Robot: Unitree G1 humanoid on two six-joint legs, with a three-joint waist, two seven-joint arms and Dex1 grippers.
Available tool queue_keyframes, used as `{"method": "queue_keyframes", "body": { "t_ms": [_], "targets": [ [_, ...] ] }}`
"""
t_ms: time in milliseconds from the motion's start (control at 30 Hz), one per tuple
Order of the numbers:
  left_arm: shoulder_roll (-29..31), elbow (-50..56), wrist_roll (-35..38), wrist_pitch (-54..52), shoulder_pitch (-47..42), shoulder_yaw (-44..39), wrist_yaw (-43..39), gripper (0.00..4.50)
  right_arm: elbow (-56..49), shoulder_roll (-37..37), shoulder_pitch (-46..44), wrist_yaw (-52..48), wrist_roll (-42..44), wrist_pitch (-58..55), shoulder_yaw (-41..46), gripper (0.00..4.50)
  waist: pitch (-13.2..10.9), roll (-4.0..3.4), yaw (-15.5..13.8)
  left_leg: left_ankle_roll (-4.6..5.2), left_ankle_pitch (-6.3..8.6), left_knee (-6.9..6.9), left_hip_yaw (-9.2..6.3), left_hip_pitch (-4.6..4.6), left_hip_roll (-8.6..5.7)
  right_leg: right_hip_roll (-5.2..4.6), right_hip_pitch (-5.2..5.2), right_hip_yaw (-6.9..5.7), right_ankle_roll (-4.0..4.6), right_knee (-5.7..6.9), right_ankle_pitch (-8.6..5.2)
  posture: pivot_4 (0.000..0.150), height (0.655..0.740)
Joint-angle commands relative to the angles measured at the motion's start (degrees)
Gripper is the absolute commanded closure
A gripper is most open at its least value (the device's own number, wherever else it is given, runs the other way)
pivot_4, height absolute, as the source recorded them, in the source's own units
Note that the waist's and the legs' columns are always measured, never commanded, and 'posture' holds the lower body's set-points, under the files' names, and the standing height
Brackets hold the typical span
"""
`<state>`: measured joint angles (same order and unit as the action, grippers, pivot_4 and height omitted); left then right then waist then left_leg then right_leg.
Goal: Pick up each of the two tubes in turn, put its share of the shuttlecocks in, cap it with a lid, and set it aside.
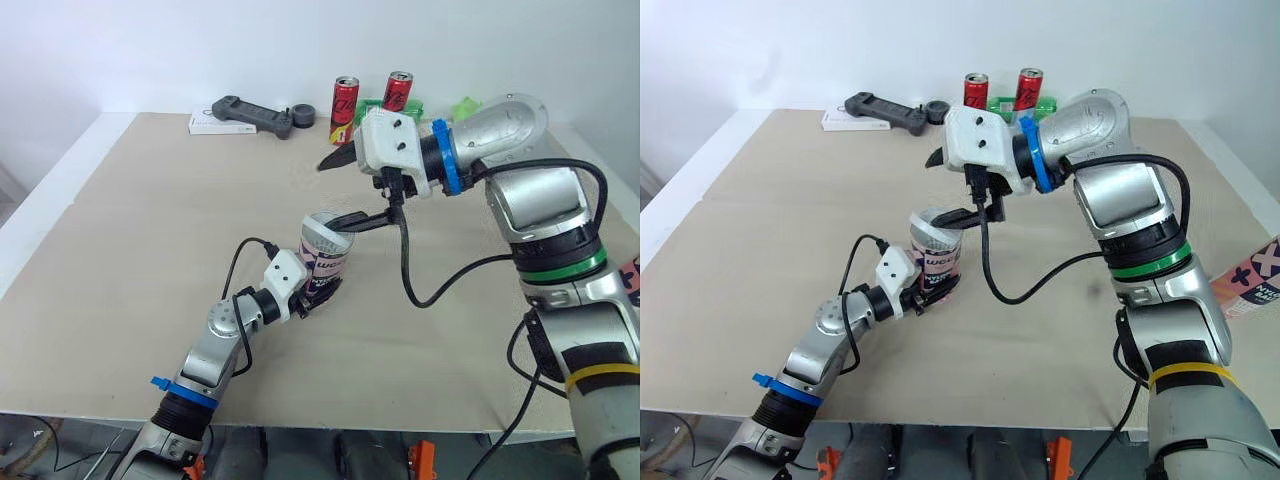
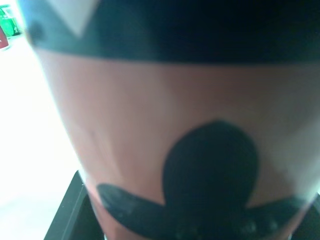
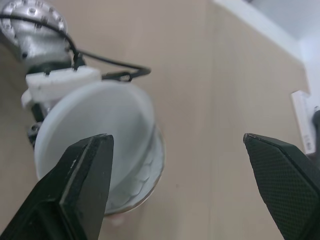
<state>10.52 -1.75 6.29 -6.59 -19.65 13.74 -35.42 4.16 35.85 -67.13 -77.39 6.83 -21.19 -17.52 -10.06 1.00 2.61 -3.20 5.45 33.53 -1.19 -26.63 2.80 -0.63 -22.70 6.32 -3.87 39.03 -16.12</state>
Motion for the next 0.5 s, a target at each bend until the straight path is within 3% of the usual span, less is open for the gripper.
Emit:
{"method": "queue_keyframes", "body": {
  "t_ms": [33, 267, 500],
  "targets": [
    [0.5, -0.2, -0.6, -0.6, 0.7, 0.4, 0.0, 2.05, -3.9, -0.6, -1.5, -0.1, 2.1, -0.6, 1.8, 0.03, 0.0, 0.0, 0.0, 0.0, 0.0, 0.0, -0.01, 0.0, 0.0, 0.0, 0.0, 0.0, 0.0, 0.0, 0.0, 0.15, 0.74],
    [0.2, -0.6, -0.7, -0.5, 0.3, 0.5, 0.2, 2.05, -6.7, -2.1, 0.6, 0.3, 2.6, -1.6, -0.5, 0.03, 0.0, 0.0, 0.0, 0.0, 0.0, 0.0, 0.0, 0.0, 0.0, 0.0, 0.0, -0.01, 0.0, 0.0, 0.0, 0.15, 0.74],
    [0.4, -0.7, -0.8, -0.5, 0.3, 0.5, 0.0, 2.05, -3.1, -3.3, 1.7, 0.2, 0.5, -0.6, -3.3, 0.03, 0.0, 0.0, 0.0, 0.0, 0.0, 0.0, 0.0, 0.0, 0.0, 0.0, 0.0, 0.0, 0.0, 0.0, 0.01, 0.15, 0.74]
  ]
}}
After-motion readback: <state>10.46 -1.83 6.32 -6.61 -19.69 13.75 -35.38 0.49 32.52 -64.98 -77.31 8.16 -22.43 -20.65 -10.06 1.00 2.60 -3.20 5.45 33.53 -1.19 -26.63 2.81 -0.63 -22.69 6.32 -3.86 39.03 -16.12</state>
